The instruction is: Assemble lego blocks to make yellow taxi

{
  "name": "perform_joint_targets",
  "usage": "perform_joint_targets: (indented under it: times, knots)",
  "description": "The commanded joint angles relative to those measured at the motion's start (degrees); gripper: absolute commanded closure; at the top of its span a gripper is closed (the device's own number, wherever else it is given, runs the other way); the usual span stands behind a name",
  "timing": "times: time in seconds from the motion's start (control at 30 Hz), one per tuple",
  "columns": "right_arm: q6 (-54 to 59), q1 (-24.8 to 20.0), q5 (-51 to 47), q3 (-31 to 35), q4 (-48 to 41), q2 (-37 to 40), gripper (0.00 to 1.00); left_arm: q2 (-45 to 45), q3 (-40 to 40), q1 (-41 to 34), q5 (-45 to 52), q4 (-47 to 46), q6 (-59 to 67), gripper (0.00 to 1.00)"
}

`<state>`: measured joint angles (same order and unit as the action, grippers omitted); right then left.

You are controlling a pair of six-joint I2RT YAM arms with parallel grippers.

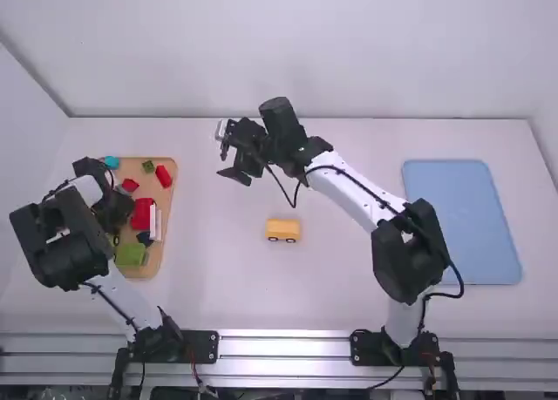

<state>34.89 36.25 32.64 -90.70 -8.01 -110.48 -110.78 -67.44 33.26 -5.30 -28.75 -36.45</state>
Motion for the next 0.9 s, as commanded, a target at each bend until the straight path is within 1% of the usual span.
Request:
perform_joint_targets:
  times: [0.0, 0.23, 0.37, 0.6, 0.67, 0.7, 0.73, 0.77, 0.87]
  knots:
    - [0.04, -0.28, 0.28, -1.11, -0.13, -0.55, 0.02, -0.2, 0.5, 0.2, -1.44, -0.35, -0.2, 0.48]
    - [0.04, -0.35, 0.28, -1.11, -0.2, -0.55, 0.02, -0.2, 0.81, 0.17, -1.86, -0.07, -0.17, 0.53]
    - [0.02, -0.35, 0.26, -1.11, -0.2, -0.55, 0.01, -0.2, 1.6, 0.17, -1.75, 1.46, -0.2, 0.51]
    - [0.04, -0.37, 0.28, -1.11, -0.2, -0.55, 0.02, -0.2, 1.95, 0.13, -1.86, 2.1, -0.2, 0.53]
    - [0.0, -0.37, 0.28, -1.11, -0.22, -0.55, 0.01, -0.2, 1.95, 0.13, -1.84, 2.05, -0.2, 0.55]
    - [-0.04, -0.37, 0.28, -1.09, -0.22, -0.55, 0.01, -0.2, 1.95, 0.13, -1.81, 2.03, -0.2, 0.6]
    - [-0.17, -0.37, 0.28, -1.09, -0.22, -0.55, 0.02, -0.2, 1.95, 0.09, -1.84, 1.81, -0.2, 0.67]
    - [-0.13, -0.33, 0.28, -1.11, -0.22, -0.55, 0.01, -0.2, 1.95, 0.09, -1.84, 1.6, -0.22, 0.71]
    - [-0.17, -0.31, 0.28, -1.09, -0.2, -0.55, 0.01, -0.2, 1.92, 0.09, -1.84, 1.38, -0.22, 0.74]
